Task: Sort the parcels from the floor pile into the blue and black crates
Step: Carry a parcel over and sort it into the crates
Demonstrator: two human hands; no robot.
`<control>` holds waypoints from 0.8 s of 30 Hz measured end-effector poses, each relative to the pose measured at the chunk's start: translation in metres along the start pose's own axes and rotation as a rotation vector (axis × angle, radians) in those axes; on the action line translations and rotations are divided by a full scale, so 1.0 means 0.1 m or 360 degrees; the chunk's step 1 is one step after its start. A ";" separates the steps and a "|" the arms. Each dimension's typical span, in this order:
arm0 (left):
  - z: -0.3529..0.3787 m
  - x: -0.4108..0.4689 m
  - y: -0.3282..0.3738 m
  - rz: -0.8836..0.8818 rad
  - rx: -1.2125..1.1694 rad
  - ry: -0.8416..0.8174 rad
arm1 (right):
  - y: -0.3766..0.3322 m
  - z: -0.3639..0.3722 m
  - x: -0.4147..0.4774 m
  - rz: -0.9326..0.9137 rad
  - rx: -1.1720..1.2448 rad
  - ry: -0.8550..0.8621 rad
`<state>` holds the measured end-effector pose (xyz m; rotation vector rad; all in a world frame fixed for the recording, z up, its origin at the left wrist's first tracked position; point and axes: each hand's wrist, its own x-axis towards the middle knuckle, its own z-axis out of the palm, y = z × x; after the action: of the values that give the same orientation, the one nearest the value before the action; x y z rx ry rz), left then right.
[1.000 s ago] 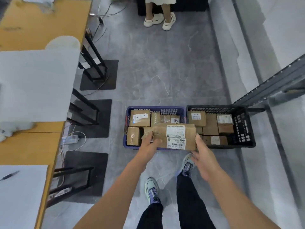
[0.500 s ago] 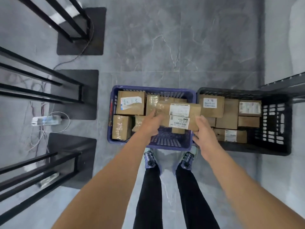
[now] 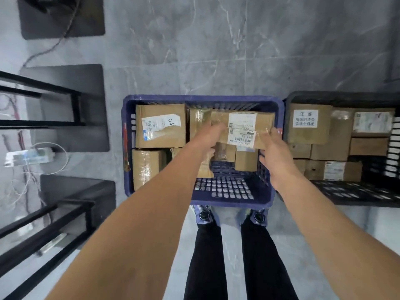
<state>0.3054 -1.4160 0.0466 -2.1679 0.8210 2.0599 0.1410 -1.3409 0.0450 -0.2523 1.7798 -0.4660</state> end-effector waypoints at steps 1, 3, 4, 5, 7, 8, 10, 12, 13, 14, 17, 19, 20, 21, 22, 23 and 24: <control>-0.01 0.05 -0.01 -0.0030 -0.0010 -0.0008 | -0.01 0.02 0.05 0.0010 0.0002 -0.0008; -0.03 0.19 -0.07 -0.0065 -0.0008 0.0012 | -0.04 0.06 0.15 0.0031 0.0016 -0.0066; -0.04 0.25 -0.10 -0.0075 -0.0012 0.0029 | -0.06 0.08 0.20 0.0057 0.0040 -0.0079; -0.04 0.28 -0.11 -0.0077 -0.0019 0.0042 | -0.07 0.10 0.24 0.0086 0.0067 -0.0069; -0.03 0.35 -0.14 -0.0048 -0.0018 0.0070 | -0.09 0.14 0.35 0.0135 0.0101 -0.0064; -0.01 0.38 -0.14 -0.0037 -0.0007 0.0076 | -0.10 0.15 0.39 0.0147 0.0109 -0.0061; 0.05 0.43 -0.14 -0.0005 0.0040 0.0096 | -0.12 0.17 0.46 0.0181 0.0125 -0.0053; 0.13 0.46 -0.11 0.0024 0.0068 0.0126 | -0.11 0.16 0.54 0.0216 0.0178 -0.0054; 0.16 0.47 -0.10 0.0029 0.0070 0.0136 | -0.09 0.15 0.58 0.0220 0.0195 -0.0048; 0.19 0.47 -0.08 0.0033 0.0055 0.0149 | -0.08 0.15 0.62 0.0222 0.0206 -0.0031; 0.29 0.49 -0.05 0.0050 -0.0011 0.0247 | -0.06 0.18 0.61 0.0195 0.0259 0.0084; 0.34 0.49 -0.08 0.0034 -0.0091 0.0283 | -0.03 0.22 0.58 0.0191 0.0287 0.0152; 0.36 0.48 -0.10 0.0032 -0.0162 0.0278 | -0.02 0.25 0.54 0.0193 0.0295 0.0170; 0.36 0.46 -0.11 0.0037 -0.0214 0.0265 | -0.01 0.27 0.52 0.0177 0.0277 0.0195; 0.35 0.48 -0.15 0.0044 -0.0222 0.0239 | 0.00 0.29 0.49 0.0154 0.0258 0.0211; 0.34 0.48 -0.16 0.0042 -0.0189 0.0192 | 0.02 0.30 0.50 0.0131 0.0268 0.0198; 0.34 0.50 -0.18 0.0026 -0.0181 0.0148 | 0.08 0.30 0.56 0.0119 0.0282 0.0185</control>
<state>0.2804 -1.4050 -0.0098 -2.3391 0.7490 2.0763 0.1560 -1.3623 -0.0137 -0.0348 1.8409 -0.5910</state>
